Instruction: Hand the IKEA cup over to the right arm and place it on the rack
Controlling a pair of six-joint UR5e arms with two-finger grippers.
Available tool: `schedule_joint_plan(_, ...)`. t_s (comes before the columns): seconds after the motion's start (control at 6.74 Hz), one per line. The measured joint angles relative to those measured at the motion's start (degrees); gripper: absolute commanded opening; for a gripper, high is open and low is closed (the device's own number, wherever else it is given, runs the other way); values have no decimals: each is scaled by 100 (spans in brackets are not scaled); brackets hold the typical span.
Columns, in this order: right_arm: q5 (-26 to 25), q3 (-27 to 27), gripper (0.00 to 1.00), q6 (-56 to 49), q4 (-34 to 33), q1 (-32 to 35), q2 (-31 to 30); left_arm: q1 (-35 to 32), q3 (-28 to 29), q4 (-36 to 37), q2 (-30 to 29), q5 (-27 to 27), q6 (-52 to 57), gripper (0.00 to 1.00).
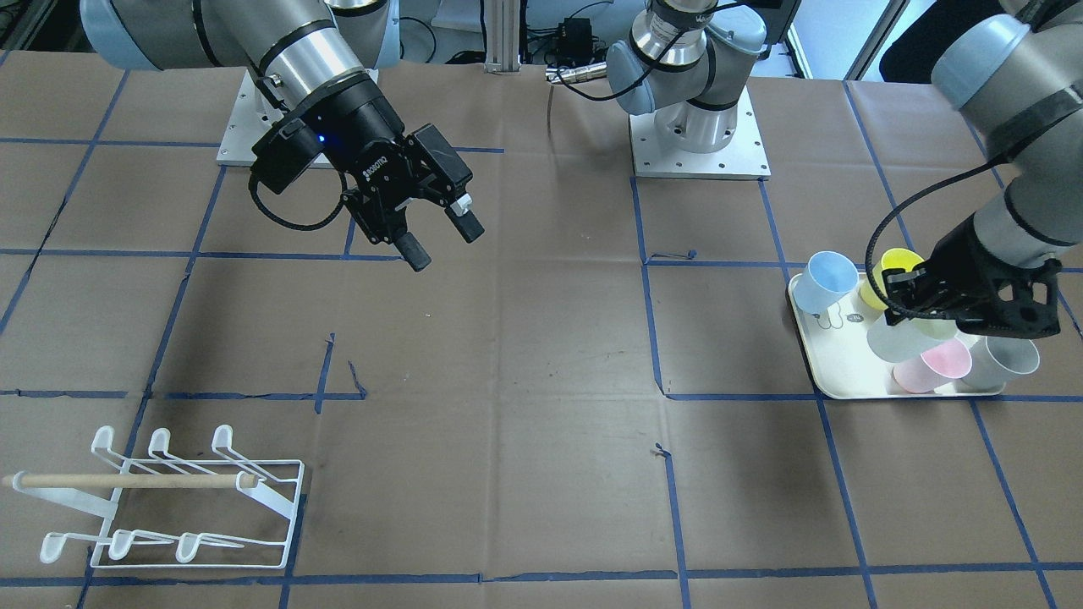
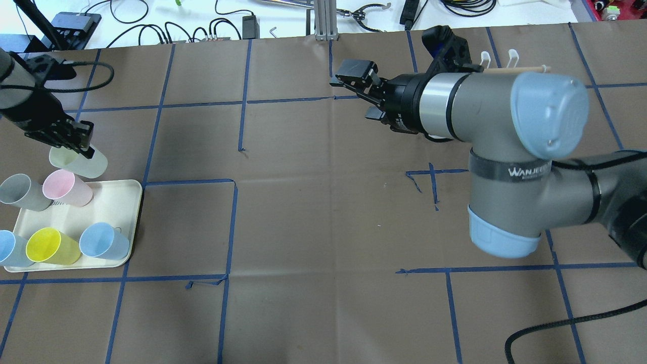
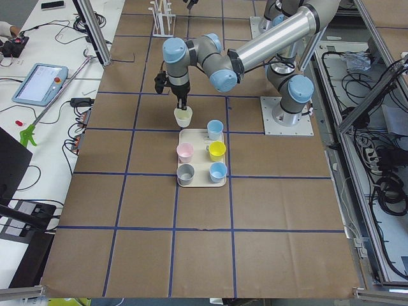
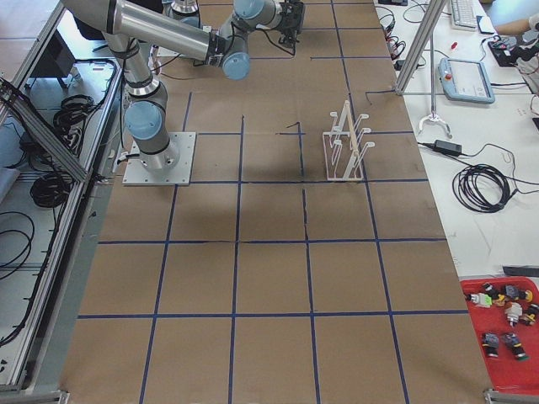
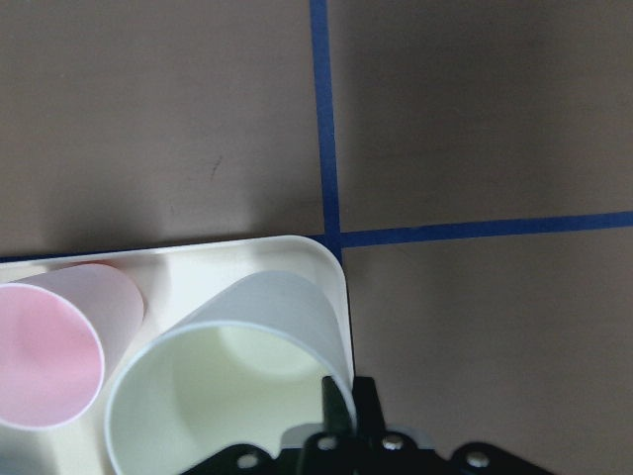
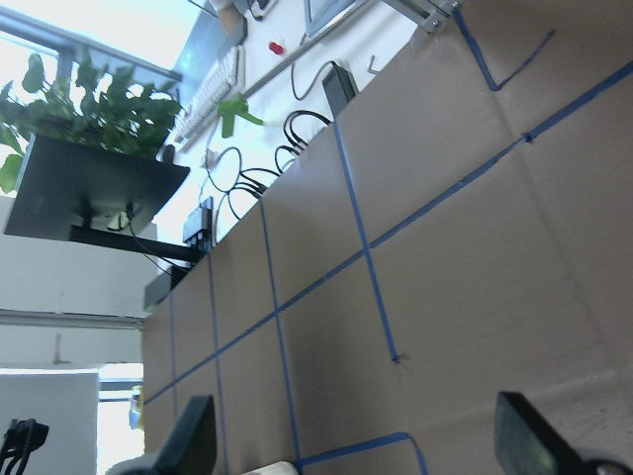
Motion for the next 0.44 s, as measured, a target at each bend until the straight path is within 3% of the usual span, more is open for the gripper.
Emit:
schedule_joint_plan(0.15,97,348,100,782,-955,4,19,-118,456,-468,-20,-49,-39,0)
schedule_joint_plan(0.44,134,641,99,1776,-1915,8,39,-731,817,-720,-11,-378,-814,0)
